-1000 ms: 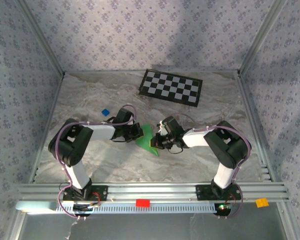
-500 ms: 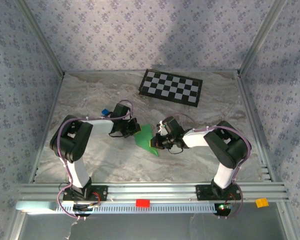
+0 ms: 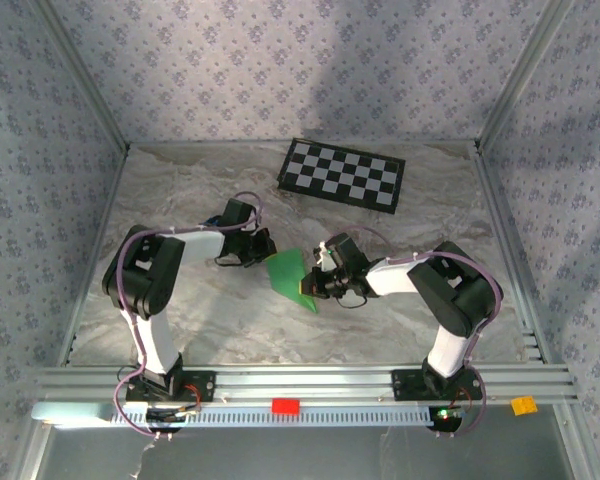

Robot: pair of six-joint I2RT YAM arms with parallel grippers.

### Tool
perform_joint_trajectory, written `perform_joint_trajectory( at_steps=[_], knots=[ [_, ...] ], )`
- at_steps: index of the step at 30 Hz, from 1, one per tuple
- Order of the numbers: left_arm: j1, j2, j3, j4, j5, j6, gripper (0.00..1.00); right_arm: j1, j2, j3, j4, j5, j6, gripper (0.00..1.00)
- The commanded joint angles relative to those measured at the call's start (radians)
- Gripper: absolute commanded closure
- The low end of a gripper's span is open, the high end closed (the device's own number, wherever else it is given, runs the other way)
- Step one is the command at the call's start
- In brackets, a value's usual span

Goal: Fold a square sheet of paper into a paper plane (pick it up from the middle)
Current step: Fourth fold the wing at the center of the table.

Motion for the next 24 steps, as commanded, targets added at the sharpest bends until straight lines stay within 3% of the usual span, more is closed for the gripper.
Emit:
perform_joint_trajectory(
  at_steps=[1, 16, 24],
  knots=[
    [0.035, 0.028, 0.032, -0.019, -0.125, 0.038, 1.0, -0.009, 0.04, -0.064, -0.208, 0.036, -0.026, 1.0],
    [0.027, -0.102, 0.05, -0.056, -0.108, 0.049, 0.99, -0.016, 0.046, -0.067, -0.196, 0.023, -0.031, 1.0],
    [-0.078, -0.205, -0.013, -0.035, -0.093, 0.027, 0.97, -0.022, 0.044, -0.054, -0.209, 0.023, -0.036, 1.0]
  ],
)
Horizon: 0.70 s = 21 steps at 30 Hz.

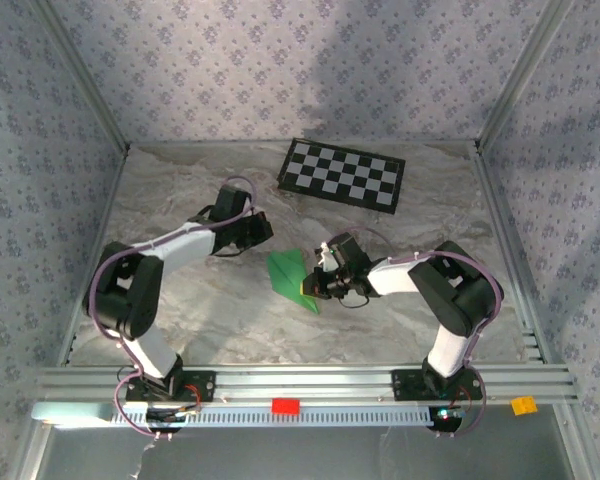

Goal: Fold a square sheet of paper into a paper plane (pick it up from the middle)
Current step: Fourth fold the wing at the center of the table.

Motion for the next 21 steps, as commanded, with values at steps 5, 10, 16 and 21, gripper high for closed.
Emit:
perform_joint_trajectory(
  at_steps=[5, 10, 16, 21],
  knots=[
    [-0.119, 0.017, -0.079, 0.063, 0.042, -0.032, 0.98, -0.008, 0.043, -0.042, -0.211, 0.055, -0.028, 1.0],
    [-0.155, 0.073, -0.099, 0.094, 0.055, -0.037, 0.99, -0.008, 0.044, -0.036, -0.219, 0.054, -0.029, 1.0],
    [-0.159, 0.122, -0.134, 0.086, -0.005, -0.036, 1.0, -0.007, 0.01, -0.032, -0.201, 0.041, -0.024, 1.0],
    [-0.158, 0.168, -0.133, 0.024, -0.064, -0.01, 1.0, 0.009, -0.043, 0.012, -0.214, 0.026, -0.031, 0.99]
  ],
)
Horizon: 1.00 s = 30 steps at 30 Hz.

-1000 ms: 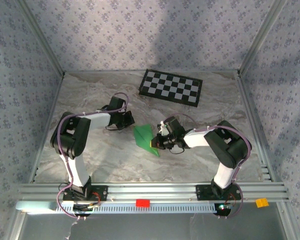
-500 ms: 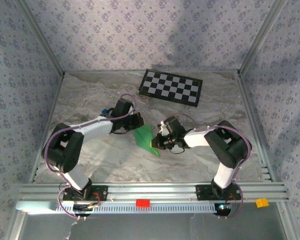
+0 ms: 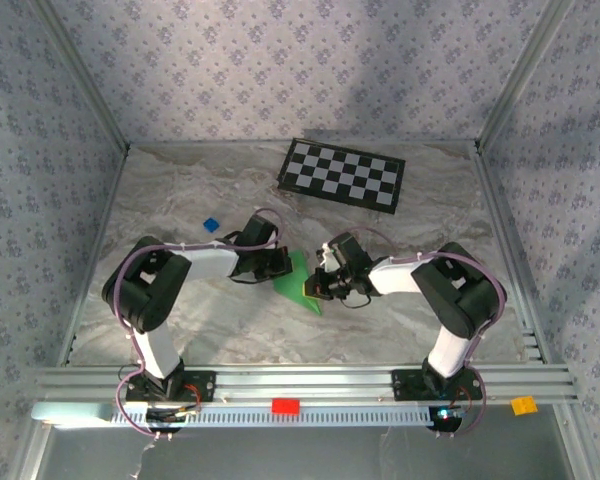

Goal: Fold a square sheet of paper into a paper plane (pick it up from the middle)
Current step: Fourth fold the wing at the center of the table.

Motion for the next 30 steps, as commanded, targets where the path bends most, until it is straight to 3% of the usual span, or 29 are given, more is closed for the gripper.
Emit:
perform_joint_trajectory(
  at_steps=[1, 14, 18, 24, 30],
  knots=[
    [0.001, 0.057, -0.019, -0.062, -0.086, 0.024, 1.0, 0.016, -0.023, 0.017, -0.143, 0.017, -0.027, 0.99],
    [0.0, 0.044, -0.016, -0.069, -0.079, 0.027, 1.0, 0.036, 0.075, 0.158, -0.124, 0.046, 0.017, 0.95],
    [0.001, 0.042, -0.014, -0.072, -0.08, 0.027, 1.0, 0.037, 0.122, 0.181, -0.195, 0.067, 0.006, 0.95],
    [0.001, 0.027, -0.021, -0.075, -0.085, 0.027, 1.0, 0.038, 0.08, 0.069, -0.156, 0.055, 0.021, 0.94],
    [0.002, 0.019, -0.023, -0.072, -0.087, 0.025, 1.0, 0.029, 0.026, 0.146, -0.184, 0.034, 0.005, 0.94]
  ],
)
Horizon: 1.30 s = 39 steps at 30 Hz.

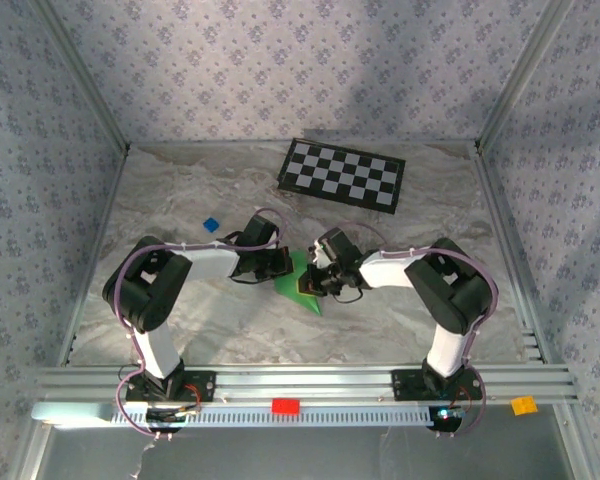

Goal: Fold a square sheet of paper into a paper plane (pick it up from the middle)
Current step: Fourth fold the wing at the center of the table.

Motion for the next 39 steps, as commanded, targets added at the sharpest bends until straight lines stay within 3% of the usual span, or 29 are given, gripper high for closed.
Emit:
perform_joint_trajectory(
  at_steps=[1, 6, 13, 25, 39],
  knots=[
    [0.005, 0.014, -0.025, -0.075, -0.087, 0.016, 1.0, -0.004, -0.019, 0.054, -0.083, 0.0, 0.001, 0.94],
    [0.002, 0.016, -0.032, -0.061, -0.078, 0.009, 1.0, 0.003, 0.052, 0.132, -0.09, 0.011, 0.019, 0.93],
    [0.004, 0.009, -0.047, -0.045, -0.079, -0.005, 1.0, 0.0, 0.105, 0.081, -0.054, 0.041, 0.069, 0.93],
    [0.006, 0.013, -0.042, -0.054, -0.085, 0.004, 1.0, -0.001, -0.082, -0.018, -0.05, -0.009, 0.009, 0.9],
    [0.007, 0.009, -0.043, -0.058, -0.085, 0.006, 1.0, -0.007, -0.048, -0.187, 0.054, -0.031, 0.057, 0.9]
  ],
)
